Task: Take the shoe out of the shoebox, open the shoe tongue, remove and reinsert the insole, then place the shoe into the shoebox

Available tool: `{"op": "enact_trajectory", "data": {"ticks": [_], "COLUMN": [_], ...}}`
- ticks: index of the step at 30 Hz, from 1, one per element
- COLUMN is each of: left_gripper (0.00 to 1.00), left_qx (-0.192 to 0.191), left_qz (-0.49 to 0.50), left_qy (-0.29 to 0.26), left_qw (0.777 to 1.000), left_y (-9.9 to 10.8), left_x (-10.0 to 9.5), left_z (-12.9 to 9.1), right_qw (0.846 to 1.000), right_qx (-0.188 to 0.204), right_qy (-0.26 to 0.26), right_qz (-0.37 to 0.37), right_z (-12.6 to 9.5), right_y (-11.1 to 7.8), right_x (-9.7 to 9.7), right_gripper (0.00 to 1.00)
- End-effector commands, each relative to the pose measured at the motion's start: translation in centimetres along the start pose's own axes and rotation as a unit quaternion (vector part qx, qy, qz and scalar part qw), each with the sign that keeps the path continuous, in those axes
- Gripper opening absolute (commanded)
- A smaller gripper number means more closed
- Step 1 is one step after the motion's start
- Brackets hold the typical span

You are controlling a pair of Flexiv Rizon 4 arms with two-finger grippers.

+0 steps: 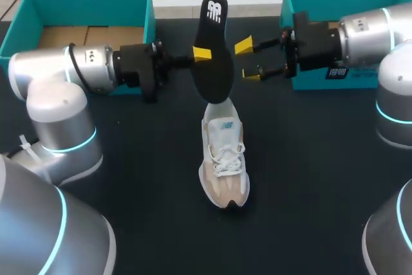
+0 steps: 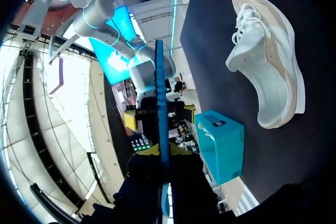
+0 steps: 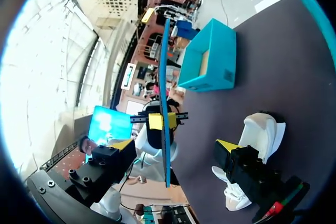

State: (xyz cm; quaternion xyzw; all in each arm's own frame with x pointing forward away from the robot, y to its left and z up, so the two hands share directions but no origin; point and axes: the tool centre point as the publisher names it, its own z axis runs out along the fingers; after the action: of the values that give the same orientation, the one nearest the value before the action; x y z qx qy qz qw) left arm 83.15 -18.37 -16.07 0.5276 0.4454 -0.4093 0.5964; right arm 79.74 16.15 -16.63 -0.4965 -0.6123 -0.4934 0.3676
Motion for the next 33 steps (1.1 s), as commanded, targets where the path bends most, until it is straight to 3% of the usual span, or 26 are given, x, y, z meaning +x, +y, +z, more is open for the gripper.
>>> {"op": "enact_trajectory", "data": {"ticks": [1, 2, 7, 8, 10, 27, 31, 33], "left_gripper": [0.00, 0.00, 0.00, 0.00, 0.00, 0.00, 0.00, 0.00], "left_qx": [-0.008, -0.009, -0.016, -0.016, -0.017, -0.031, -0.031, -0.031], "left_qz": [0.000, -0.001, -0.006, -0.005, -0.005, 0.000, 0.003, 0.004], "left_qy": [-0.002, -0.002, -0.006, -0.006, -0.006, 0.003, 0.003, 0.003], "left_qw": [1.000, 1.000, 1.000, 1.000, 1.000, 1.000, 1.000, 0.999], "left_y": [-0.3, -0.3, -0.3, -0.3, -0.2, 1.0, 1.1, 1.2], "left_x": [0.1, 0.1, 0.3, 0.3, 0.4, 0.9, 1.0, 1.0], "left_z": [0.9, 1.1, 2.0, 2.1, 2.3, 1.7, 1.6, 1.6], "right_qw": [1.000, 1.000, 1.000, 1.000, 1.000, 0.999, 0.999, 0.999], "right_qx": [0.010, 0.009, 0.014, 0.014, 0.015, 0.016, 0.017, 0.018], "right_qy": [0.001, 0.005, 0.016, 0.016, 0.020, 0.026, 0.027, 0.027], "right_qz": [0.000, -0.002, -0.006, -0.006, -0.007, -0.009, -0.009, -0.010], "right_z": [1.8, 2.0, 3.1, 3.3, 3.4, 3.3, 3.4, 3.4], "right_y": [0.9, 0.9, 1.0, 1.0, 0.9, 0.6, 0.7, 0.7], "right_x": [-0.3, -0.3, -0.3, -0.3, -0.4, -0.4, -0.4, -0.4], "right_gripper": [1.00, 1.00, 0.48, 0.44, 0.39, 0.37, 0.31, 0.18]}}
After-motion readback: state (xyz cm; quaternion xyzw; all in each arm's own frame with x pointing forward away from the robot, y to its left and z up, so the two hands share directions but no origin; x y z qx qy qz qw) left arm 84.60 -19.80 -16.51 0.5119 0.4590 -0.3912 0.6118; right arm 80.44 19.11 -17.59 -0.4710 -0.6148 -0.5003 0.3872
